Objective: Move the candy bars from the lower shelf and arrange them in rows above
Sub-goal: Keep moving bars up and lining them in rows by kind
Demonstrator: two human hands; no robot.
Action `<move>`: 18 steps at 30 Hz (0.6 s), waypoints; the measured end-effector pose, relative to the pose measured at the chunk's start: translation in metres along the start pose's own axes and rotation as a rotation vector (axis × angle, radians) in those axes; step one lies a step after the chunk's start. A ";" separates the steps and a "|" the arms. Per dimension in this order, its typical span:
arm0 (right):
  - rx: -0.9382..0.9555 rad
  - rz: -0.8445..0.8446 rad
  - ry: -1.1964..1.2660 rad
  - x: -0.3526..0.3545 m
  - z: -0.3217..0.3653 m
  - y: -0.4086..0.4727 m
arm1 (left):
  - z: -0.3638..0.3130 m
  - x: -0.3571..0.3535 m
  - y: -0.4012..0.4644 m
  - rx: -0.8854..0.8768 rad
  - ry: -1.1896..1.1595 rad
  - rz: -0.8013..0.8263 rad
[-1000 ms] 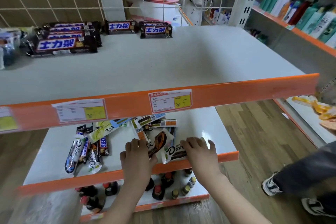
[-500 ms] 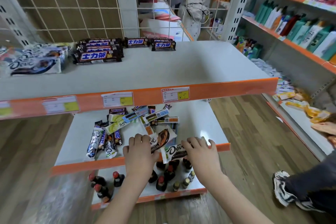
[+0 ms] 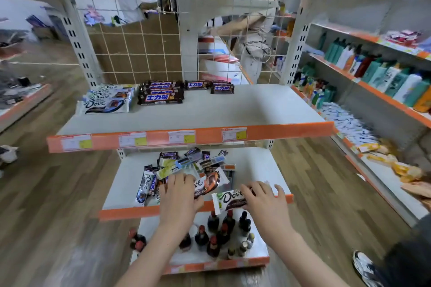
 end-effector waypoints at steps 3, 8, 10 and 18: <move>-0.007 -0.017 0.013 0.014 -0.003 0.006 | 0.000 0.020 -0.001 -0.009 -0.002 -0.029; -0.007 -0.044 0.022 0.036 -0.008 0.023 | -0.005 0.049 0.007 -0.046 0.009 -0.064; 0.003 -0.090 0.013 0.051 -0.009 0.033 | -0.007 0.061 0.011 -0.071 0.009 -0.089; 0.014 -0.131 -0.045 0.065 -0.020 0.067 | -0.005 0.094 0.038 -0.094 0.043 -0.148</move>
Point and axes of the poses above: each hand's wrist, its own y-axis towards the middle knuckle, its own x-axis out of the back of the hand, z = x × y, the point moved 10 cm from there along y, towards the middle knuckle, and after that the axes turned 7 degrees about x, right-handed, at the moved point
